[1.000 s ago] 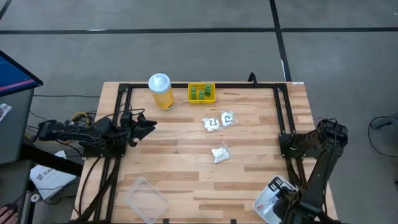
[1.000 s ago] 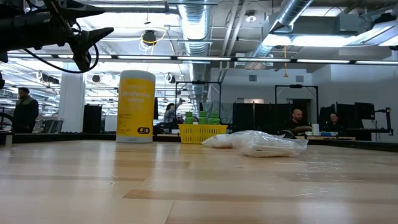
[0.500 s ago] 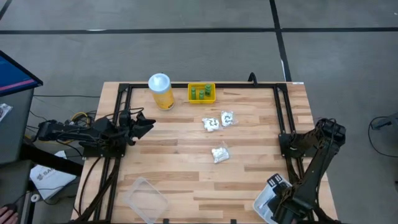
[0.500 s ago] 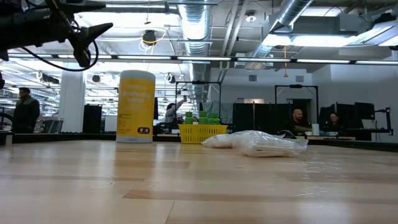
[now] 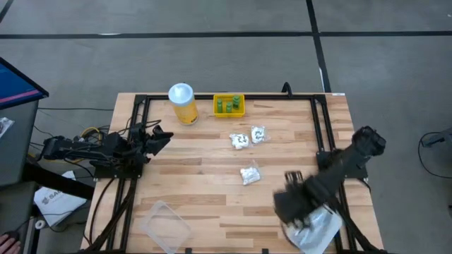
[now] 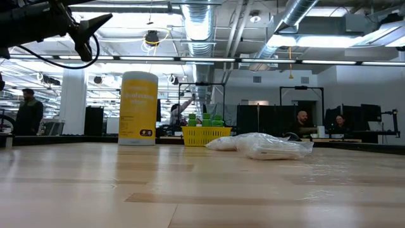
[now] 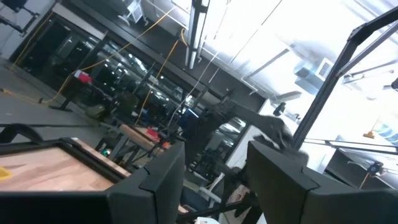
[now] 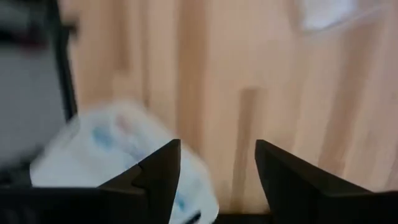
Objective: Pick & Place Travel size toiletries
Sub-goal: Put the bottom white cotton pack into the transparent bin
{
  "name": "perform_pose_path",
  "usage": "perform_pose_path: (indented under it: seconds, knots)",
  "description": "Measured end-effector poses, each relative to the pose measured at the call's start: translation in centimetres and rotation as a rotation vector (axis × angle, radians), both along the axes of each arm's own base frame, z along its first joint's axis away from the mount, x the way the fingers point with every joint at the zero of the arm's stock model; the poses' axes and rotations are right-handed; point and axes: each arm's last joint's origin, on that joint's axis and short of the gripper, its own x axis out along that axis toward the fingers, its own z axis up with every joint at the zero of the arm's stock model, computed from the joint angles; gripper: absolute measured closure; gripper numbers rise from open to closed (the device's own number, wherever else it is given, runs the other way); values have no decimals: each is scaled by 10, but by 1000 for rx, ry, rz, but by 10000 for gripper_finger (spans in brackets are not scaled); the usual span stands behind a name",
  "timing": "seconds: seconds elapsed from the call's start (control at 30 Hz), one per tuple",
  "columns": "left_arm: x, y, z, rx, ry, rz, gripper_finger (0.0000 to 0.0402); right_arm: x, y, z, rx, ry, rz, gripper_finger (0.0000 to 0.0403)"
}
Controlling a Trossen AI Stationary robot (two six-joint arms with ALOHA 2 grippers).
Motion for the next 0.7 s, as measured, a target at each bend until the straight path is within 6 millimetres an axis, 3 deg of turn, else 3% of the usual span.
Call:
perform_pose_path:
  seconds: [0.13,0.3,0.43,0.7]
  knots:
    - [0,0,0,2,1,6,230,30,-51,11,76,-105,-283,212]
    - [0,0,0,2,0,6,230,64,-108,0,115,-150,-636,220]
    - [0,0,0,3,0,6,230,86,-133,-29,105,-97,-727,220]
    - [0,0,0,3,0,5,230,97,-159,-101,161,27,-732,220]
